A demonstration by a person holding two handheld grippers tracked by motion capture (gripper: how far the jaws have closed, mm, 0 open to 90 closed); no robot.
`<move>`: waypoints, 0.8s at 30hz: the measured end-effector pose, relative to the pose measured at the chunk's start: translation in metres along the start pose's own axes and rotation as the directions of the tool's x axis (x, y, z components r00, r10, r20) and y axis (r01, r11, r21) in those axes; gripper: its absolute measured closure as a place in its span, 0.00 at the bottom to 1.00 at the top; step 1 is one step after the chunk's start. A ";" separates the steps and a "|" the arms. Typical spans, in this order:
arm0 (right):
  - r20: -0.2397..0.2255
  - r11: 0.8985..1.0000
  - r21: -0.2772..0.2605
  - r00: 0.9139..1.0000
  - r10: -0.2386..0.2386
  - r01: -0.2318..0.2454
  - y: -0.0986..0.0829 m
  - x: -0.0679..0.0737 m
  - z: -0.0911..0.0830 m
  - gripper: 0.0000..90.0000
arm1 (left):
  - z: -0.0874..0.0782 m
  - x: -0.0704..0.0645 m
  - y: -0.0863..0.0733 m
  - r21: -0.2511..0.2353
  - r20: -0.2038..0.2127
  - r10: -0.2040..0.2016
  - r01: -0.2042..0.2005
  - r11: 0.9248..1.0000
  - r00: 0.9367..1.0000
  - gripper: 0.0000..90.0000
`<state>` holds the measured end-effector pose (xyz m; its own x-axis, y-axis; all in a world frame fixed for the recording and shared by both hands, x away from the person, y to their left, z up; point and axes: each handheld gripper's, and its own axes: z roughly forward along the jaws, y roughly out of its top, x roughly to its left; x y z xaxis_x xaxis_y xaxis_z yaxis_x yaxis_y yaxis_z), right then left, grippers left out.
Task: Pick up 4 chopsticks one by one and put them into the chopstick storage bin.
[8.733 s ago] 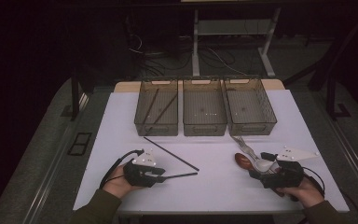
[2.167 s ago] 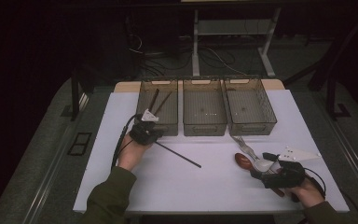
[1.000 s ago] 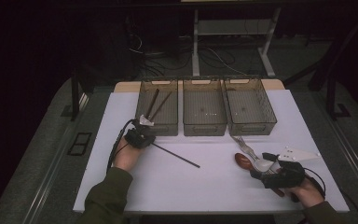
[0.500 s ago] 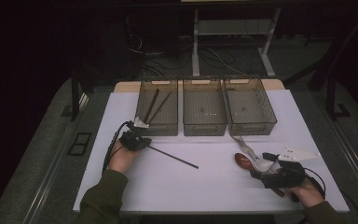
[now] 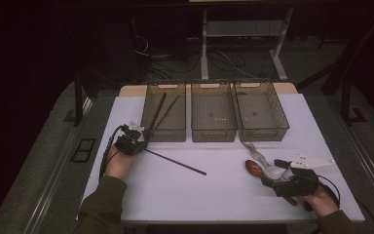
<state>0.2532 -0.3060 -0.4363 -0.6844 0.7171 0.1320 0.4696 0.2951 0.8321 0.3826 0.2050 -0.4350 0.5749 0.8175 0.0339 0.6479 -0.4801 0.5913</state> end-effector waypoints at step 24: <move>0.002 1.000 -0.002 1.000 0.001 -0.001 0.000 0.000 0.000 0.15 | -0.032 -0.012 -0.036 0.040 0.023 -0.012 0.011 0.999 1.000 0.99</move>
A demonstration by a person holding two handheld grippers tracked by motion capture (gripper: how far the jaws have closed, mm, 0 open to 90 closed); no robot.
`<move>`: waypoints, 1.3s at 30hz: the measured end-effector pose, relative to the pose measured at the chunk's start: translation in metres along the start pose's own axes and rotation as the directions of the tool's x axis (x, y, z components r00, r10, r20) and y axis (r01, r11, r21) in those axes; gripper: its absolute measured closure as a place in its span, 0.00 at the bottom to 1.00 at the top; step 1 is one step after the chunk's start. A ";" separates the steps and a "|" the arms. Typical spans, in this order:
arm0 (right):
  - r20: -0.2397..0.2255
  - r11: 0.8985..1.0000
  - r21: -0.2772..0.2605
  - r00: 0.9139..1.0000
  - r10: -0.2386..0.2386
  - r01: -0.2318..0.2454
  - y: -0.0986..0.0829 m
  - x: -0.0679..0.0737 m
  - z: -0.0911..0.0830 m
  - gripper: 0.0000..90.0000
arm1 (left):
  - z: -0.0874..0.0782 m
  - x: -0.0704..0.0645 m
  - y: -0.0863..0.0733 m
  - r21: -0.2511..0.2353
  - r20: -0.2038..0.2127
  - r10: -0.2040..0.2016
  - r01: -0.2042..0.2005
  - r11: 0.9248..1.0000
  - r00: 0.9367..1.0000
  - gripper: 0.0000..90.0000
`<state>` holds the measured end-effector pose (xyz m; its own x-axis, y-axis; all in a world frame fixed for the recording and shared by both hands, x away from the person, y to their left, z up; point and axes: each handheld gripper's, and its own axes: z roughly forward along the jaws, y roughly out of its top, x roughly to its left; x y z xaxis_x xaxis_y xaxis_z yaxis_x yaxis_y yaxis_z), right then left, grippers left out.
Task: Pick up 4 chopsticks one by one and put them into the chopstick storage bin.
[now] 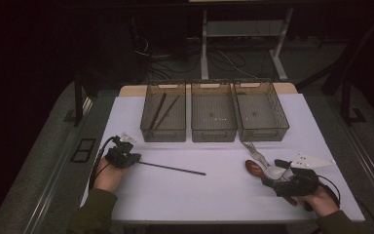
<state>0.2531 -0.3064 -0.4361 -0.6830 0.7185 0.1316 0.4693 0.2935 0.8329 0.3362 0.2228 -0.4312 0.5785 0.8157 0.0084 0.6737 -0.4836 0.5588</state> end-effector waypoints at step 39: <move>0.001 1.000 0.001 1.000 0.001 -0.001 0.000 0.000 0.001 0.15 | 0.018 -0.092 0.031 -0.222 0.369 0.405 -0.344 0.912 0.836 0.79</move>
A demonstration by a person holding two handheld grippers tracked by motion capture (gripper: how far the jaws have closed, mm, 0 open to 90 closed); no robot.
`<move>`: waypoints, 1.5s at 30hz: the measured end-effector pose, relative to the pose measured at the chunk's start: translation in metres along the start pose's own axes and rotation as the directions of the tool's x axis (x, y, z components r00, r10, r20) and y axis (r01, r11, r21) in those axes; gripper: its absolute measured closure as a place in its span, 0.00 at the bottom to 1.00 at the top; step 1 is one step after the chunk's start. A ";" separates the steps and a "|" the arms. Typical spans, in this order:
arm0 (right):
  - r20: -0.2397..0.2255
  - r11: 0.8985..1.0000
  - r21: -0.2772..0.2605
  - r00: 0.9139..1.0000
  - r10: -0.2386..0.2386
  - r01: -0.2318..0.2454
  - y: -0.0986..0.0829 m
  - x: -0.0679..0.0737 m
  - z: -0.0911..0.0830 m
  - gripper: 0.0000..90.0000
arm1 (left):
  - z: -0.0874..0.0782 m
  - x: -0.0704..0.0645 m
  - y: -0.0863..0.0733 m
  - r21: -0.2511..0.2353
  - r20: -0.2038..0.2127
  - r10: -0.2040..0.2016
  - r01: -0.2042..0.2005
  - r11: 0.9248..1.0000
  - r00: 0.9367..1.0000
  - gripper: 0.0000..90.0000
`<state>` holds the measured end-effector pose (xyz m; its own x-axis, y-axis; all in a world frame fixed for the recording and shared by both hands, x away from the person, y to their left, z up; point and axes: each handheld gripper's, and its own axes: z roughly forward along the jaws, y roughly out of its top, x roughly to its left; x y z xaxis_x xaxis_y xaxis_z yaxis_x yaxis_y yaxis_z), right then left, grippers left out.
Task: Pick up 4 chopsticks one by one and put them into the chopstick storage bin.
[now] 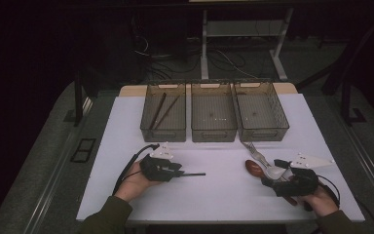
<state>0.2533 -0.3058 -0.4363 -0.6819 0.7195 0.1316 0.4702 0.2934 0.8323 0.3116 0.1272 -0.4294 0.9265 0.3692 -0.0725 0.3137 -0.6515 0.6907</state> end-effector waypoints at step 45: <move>-0.003 1.000 -0.001 1.000 -0.003 0.003 0.000 0.000 0.000 0.15 | 0.009 -0.006 -0.008 0.066 0.049 0.071 -0.074 0.995 0.996 0.94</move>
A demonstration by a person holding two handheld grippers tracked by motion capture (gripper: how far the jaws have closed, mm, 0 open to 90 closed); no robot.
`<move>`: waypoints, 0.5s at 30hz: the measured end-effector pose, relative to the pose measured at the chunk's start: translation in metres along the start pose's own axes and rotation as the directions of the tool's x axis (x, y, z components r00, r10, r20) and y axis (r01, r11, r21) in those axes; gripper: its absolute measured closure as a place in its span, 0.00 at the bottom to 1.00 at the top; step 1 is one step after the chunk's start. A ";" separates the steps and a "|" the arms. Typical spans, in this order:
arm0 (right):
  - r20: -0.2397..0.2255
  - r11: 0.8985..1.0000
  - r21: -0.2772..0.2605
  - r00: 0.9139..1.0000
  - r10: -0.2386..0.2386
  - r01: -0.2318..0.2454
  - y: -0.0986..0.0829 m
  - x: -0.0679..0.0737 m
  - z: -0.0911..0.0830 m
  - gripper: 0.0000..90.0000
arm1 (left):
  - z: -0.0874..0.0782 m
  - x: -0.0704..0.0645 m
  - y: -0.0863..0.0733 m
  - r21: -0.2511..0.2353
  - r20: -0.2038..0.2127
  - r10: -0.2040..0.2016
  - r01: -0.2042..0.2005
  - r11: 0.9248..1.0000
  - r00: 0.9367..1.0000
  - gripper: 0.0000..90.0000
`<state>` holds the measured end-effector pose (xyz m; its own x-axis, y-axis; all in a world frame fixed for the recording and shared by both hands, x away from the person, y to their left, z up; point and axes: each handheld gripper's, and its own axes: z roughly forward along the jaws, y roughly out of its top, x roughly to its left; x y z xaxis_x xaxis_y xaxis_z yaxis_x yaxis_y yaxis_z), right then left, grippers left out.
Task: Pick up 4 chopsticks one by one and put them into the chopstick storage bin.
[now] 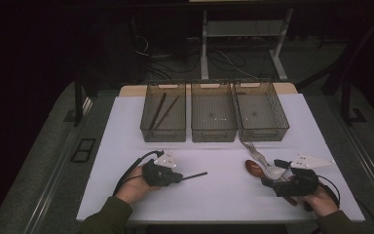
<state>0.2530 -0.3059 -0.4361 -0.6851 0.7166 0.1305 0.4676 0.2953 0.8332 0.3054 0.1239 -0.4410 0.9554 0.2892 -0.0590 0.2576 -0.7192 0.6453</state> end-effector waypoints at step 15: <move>0.000 1.000 -0.001 1.000 0.000 0.000 0.000 0.000 0.001 0.15 | -0.008 -0.001 0.007 -0.034 -0.021 -0.092 0.091 0.995 0.996 0.95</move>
<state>0.2531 -0.3053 -0.4364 -0.6851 0.7166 0.1305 0.4671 0.2947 0.8336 0.3050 0.1234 -0.4304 0.9244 0.3677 -0.1018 0.3386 -0.6676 0.6630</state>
